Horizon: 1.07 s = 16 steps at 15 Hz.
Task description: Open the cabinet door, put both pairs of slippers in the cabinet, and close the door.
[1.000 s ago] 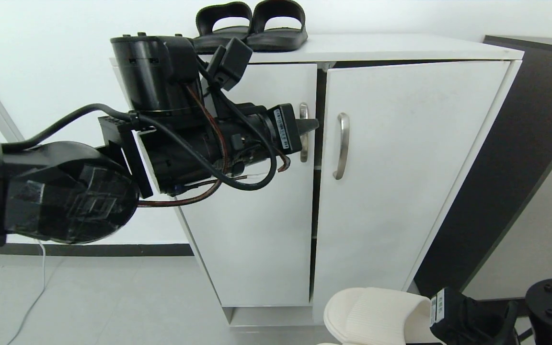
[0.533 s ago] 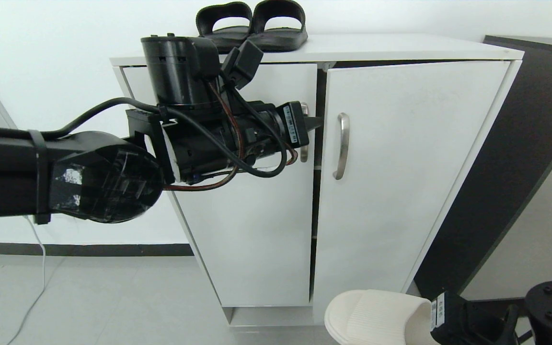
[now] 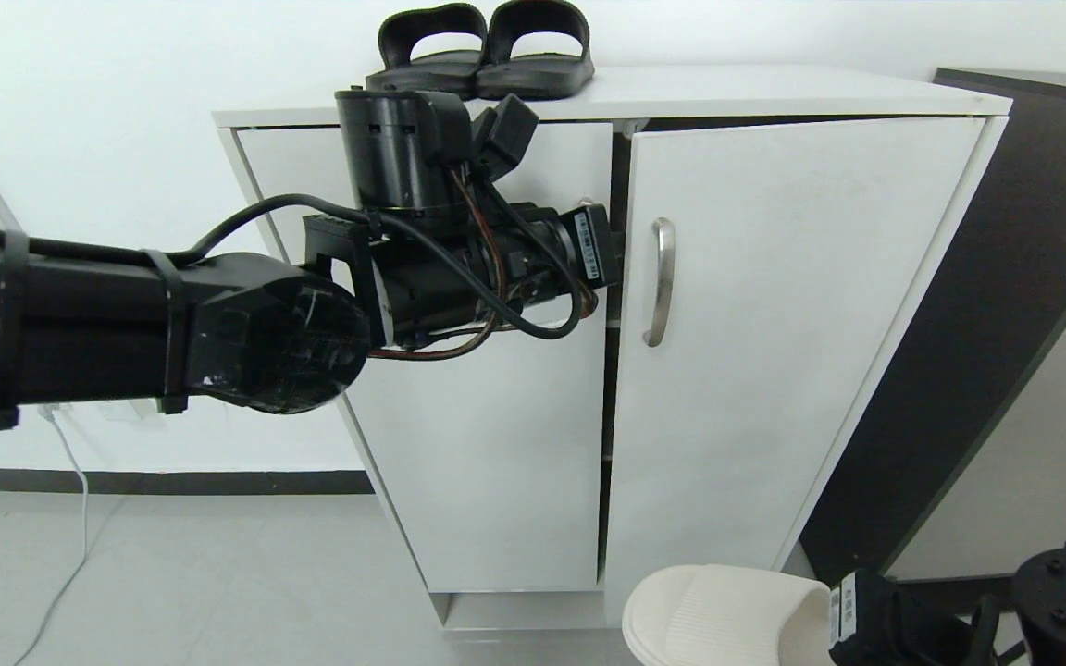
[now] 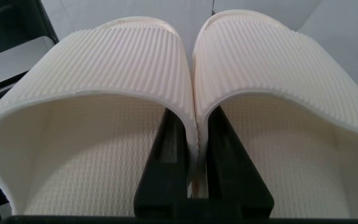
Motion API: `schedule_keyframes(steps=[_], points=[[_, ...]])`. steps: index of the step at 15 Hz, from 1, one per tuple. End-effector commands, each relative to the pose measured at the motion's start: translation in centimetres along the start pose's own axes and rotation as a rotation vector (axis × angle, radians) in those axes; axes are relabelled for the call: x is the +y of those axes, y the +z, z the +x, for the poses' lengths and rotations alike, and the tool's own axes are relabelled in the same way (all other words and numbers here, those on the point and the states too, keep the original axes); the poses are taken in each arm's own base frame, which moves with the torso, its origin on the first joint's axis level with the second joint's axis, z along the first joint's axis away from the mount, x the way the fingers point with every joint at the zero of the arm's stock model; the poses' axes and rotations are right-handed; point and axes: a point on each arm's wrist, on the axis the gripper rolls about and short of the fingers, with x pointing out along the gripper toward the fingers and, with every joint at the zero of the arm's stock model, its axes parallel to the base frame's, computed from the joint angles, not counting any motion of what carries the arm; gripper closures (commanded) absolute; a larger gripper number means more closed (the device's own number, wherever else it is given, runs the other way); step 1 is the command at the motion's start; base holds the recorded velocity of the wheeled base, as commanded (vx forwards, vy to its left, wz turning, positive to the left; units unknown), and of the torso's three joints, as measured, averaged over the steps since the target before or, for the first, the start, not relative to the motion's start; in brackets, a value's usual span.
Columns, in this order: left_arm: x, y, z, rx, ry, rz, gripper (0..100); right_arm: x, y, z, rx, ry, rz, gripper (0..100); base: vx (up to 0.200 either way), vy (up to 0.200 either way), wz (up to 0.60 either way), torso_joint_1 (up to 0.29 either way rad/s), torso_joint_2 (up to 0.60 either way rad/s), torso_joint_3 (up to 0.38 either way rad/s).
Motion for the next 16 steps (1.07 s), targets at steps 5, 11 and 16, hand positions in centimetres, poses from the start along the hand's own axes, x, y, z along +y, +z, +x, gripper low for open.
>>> schedule_keyframes(steps=[5, 11, 16], points=[[0.0, 0.1, 0.5, -0.032, -0.013, -0.048, 100, 0.0, -0.4, 0.8, 0.038, 0.012, 0.003, 100, -0.120, 0.000, 0.00, 0.000, 0.00, 0.000], [-5.3, -6.6, 2.0, 0.016, -0.208, -0.038, 100, 0.6, -0.7, 0.9, 0.052, 0.036, -0.002, 100, -0.200, 0.000, 0.00, -0.001, 0.00, 0.002], [-3.6, -4.4, 0.5, -0.089, -0.120, -0.030, 100, 0.3, -0.5, 1.0, 0.046, 0.026, 0.008, 100, -0.080, 0.000, 0.00, 0.001, 0.00, 0.000]])
